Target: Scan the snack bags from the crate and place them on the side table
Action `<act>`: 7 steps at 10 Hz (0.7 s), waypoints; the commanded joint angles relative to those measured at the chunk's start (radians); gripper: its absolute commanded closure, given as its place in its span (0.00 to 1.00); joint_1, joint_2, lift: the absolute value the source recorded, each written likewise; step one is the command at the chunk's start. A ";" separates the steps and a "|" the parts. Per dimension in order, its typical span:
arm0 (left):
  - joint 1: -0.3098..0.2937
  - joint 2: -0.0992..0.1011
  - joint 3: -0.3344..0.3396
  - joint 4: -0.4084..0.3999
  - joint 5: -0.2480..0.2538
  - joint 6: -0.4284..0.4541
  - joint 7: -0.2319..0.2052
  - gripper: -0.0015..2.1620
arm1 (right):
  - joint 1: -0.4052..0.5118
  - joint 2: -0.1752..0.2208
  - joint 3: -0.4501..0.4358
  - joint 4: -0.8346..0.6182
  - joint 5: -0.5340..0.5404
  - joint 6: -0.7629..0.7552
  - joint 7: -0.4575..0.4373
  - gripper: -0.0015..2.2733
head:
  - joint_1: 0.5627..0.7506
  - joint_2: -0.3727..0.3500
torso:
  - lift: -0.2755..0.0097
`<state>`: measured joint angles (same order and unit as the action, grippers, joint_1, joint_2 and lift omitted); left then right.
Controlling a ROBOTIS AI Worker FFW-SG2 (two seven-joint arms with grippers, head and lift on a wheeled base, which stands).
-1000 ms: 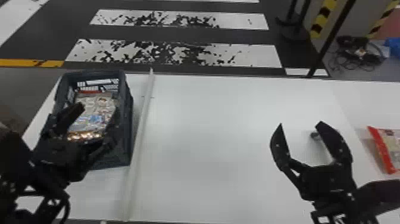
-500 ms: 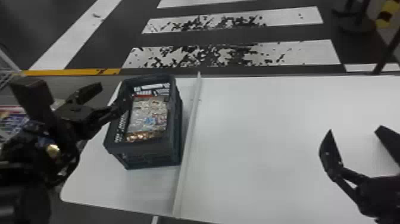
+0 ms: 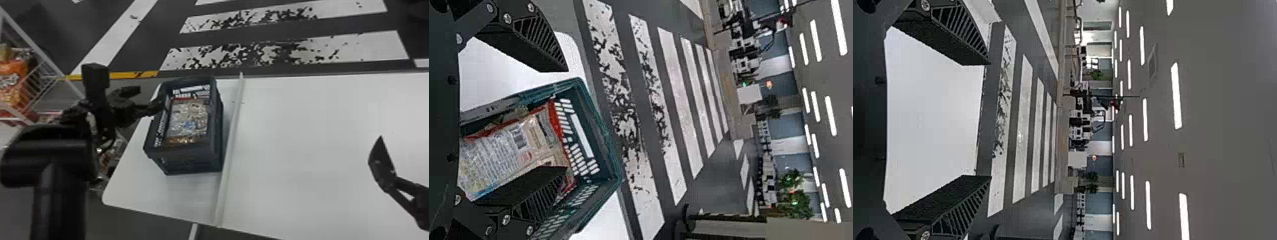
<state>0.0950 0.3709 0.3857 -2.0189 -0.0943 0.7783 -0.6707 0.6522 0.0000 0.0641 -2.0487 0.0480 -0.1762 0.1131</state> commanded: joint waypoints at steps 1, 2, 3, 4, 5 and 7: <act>-0.078 0.016 -0.071 0.111 -0.070 -0.024 -0.060 0.09 | 0.000 0.001 -0.003 0.002 0.003 0.007 -0.001 0.03 | 0.70 0.96 | 0.64; -0.113 0.017 -0.111 0.154 -0.114 -0.036 -0.095 0.09 | -0.002 0.001 -0.003 0.007 0.004 0.007 -0.001 0.03 | 0.70 0.94 | 0.64; -0.164 0.017 -0.146 0.210 -0.159 -0.036 -0.132 0.09 | -0.002 0.001 -0.003 0.010 0.004 0.007 -0.001 0.03 | 0.70 0.92 | 0.64; -0.202 0.017 -0.180 0.262 -0.202 -0.036 -0.175 0.09 | -0.003 0.001 -0.004 0.013 0.003 0.007 -0.001 0.03 | 0.70 0.90 | 0.64; -0.230 0.017 -0.209 0.299 -0.252 -0.036 -0.207 0.09 | -0.003 0.001 -0.007 0.013 0.003 0.007 -0.003 0.03 | 0.70 0.88 | 0.64; -0.284 0.017 -0.264 0.370 -0.332 -0.033 -0.282 0.09 | -0.005 0.001 -0.014 0.018 -0.002 0.007 -0.001 0.03 | 0.70 0.86 | 0.64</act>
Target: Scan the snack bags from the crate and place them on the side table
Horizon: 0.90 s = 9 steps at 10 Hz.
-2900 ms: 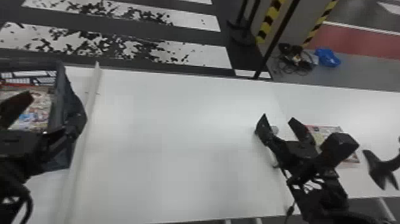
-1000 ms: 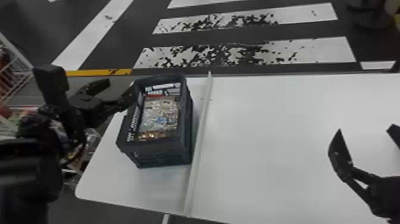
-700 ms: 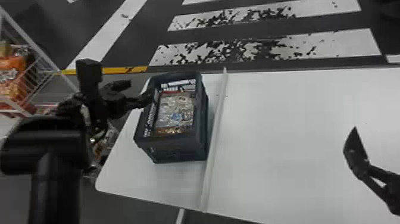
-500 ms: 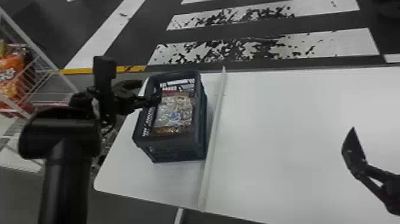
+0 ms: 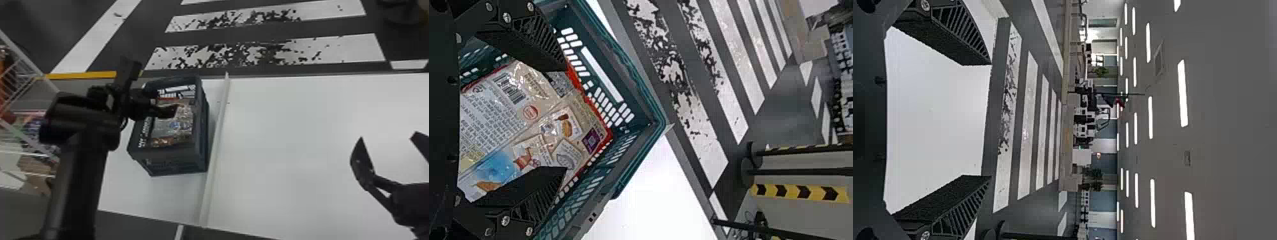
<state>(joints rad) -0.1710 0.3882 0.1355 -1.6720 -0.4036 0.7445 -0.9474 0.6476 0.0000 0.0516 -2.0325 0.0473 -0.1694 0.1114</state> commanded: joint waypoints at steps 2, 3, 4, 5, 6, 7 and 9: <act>-0.067 -0.003 -0.065 0.095 -0.104 0.003 -0.062 0.09 | 0.000 0.001 -0.004 0.003 -0.007 0.000 0.001 0.03 | 0.70 0.84 | 0.64; -0.088 -0.005 -0.085 0.127 -0.144 0.007 -0.091 0.09 | 0.000 0.001 -0.006 0.006 -0.010 0.000 0.001 0.03 | 0.70 0.83 | 0.64; -0.110 -0.005 -0.091 0.166 -0.162 0.003 -0.122 0.09 | 0.000 0.001 -0.009 0.008 -0.015 0.000 0.001 0.03 | 0.70 0.83 | 0.64; -0.131 -0.002 -0.113 0.207 -0.173 0.003 -0.134 0.08 | -0.002 0.001 -0.010 0.009 -0.017 0.000 0.001 0.03 | 0.70 0.83 | 0.64; -0.148 -0.002 -0.140 0.238 -0.210 0.003 -0.146 0.08 | -0.002 0.001 -0.010 0.009 -0.017 0.003 0.001 0.03 | 0.70 0.83 | 0.64; -0.179 -0.002 -0.163 0.284 -0.227 0.003 -0.171 0.08 | -0.003 0.001 -0.010 0.009 -0.018 0.003 0.001 0.03 | 0.70 0.83 | 0.64; -0.236 -0.008 -0.203 0.388 -0.239 0.000 -0.179 0.08 | -0.008 0.001 -0.010 0.015 -0.018 0.012 0.001 0.03 | 0.70 0.82 | 0.64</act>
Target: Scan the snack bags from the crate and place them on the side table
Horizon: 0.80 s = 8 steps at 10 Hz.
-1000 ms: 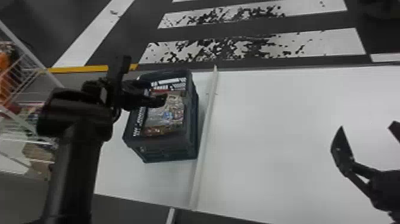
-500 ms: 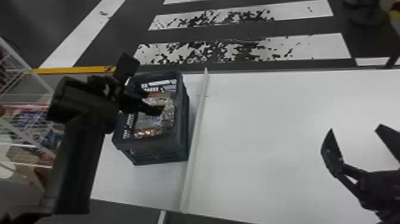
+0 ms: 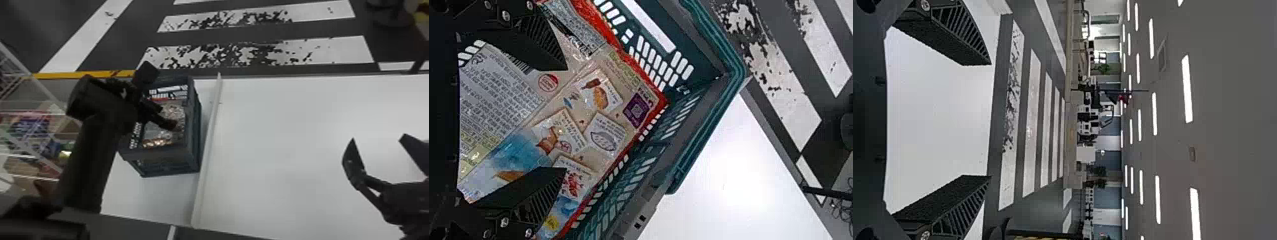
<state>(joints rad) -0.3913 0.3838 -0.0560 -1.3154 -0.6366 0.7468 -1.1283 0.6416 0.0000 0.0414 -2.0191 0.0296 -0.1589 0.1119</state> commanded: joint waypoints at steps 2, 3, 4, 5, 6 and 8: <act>-0.055 -0.008 -0.074 0.110 -0.037 -0.002 0.007 0.12 | -0.010 0.001 0.000 0.014 -0.003 0.005 0.000 0.03 | 0.70 0.82 | 0.64; -0.067 -0.010 -0.090 0.133 -0.043 -0.005 0.001 0.18 | -0.013 0.001 0.000 0.020 -0.007 0.005 0.002 0.03 | 0.70 0.82 | 0.64; -0.080 -0.010 -0.105 0.154 -0.049 -0.014 -0.004 0.25 | -0.016 0.001 0.000 0.025 -0.010 0.005 0.002 0.03 | 0.70 0.82 | 0.64; -0.080 -0.010 -0.105 0.160 -0.051 -0.027 -0.008 0.34 | -0.017 0.001 0.000 0.028 -0.011 0.005 0.002 0.03 | 0.70 0.82 | 0.64; -0.080 -0.011 -0.105 0.170 -0.049 -0.045 -0.013 0.57 | -0.022 0.001 0.000 0.033 -0.014 0.005 0.002 0.03 | 0.70 0.81 | 0.64; -0.044 -0.016 -0.064 0.156 -0.040 -0.069 0.033 0.99 | -0.028 0.001 0.000 0.042 -0.016 0.005 0.002 0.03 | 0.70 0.81 | 0.64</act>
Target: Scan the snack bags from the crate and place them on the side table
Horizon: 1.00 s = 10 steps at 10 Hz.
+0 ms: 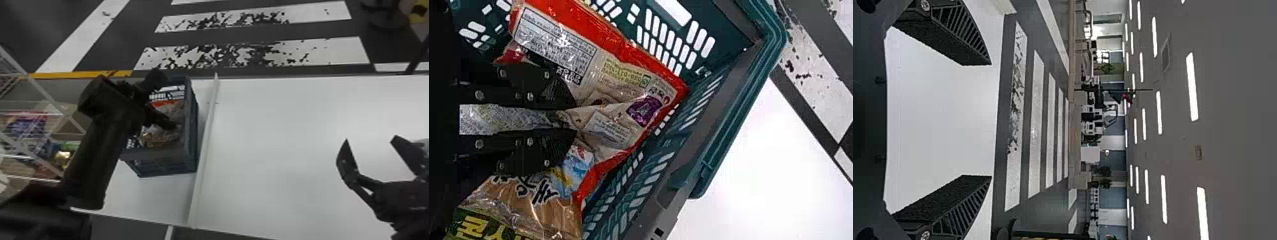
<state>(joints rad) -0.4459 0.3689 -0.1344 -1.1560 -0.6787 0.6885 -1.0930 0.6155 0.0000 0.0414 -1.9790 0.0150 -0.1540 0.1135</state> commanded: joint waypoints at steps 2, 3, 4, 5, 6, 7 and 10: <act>0.013 0.001 0.102 -0.033 0.060 -0.023 -0.036 0.99 | -0.002 0.001 -0.002 0.009 -0.001 0.000 0.000 0.03 | 0.70 0.82 | 0.64; 0.013 0.002 0.134 -0.048 0.082 -0.051 -0.056 0.99 | -0.003 0.001 0.000 0.009 -0.001 0.000 0.000 0.03 | 0.70 0.82 | 0.64; 0.012 0.008 0.162 -0.057 0.108 -0.060 -0.082 0.99 | -0.003 0.001 0.000 0.009 -0.001 0.000 0.000 0.03 | 0.70 0.82 | 0.64; 0.012 0.016 0.185 -0.073 0.133 -0.063 -0.108 0.99 | -0.005 0.001 0.000 0.009 -0.001 0.009 -0.002 0.03 | 0.70 0.81 | 0.64; 0.012 0.027 0.199 -0.082 0.156 -0.063 -0.140 0.99 | -0.008 0.001 -0.002 0.008 -0.001 0.028 -0.002 0.03 | 0.70 0.81 | 0.64; 0.013 0.041 0.210 -0.094 0.169 -0.063 -0.173 0.99 | -0.008 0.001 0.000 0.009 -0.001 0.031 -0.002 0.03 | 0.70 0.81 | 0.64; 0.044 0.062 0.262 -0.165 0.223 -0.063 -0.238 0.99 | -0.013 0.001 0.005 0.008 -0.001 0.055 -0.002 0.03 | 0.70 0.82 | 0.64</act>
<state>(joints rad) -0.4047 0.4255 0.1220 -1.3101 -0.4615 0.6259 -1.3283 0.6042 0.0000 0.0441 -1.9709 0.0138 -0.1049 0.1119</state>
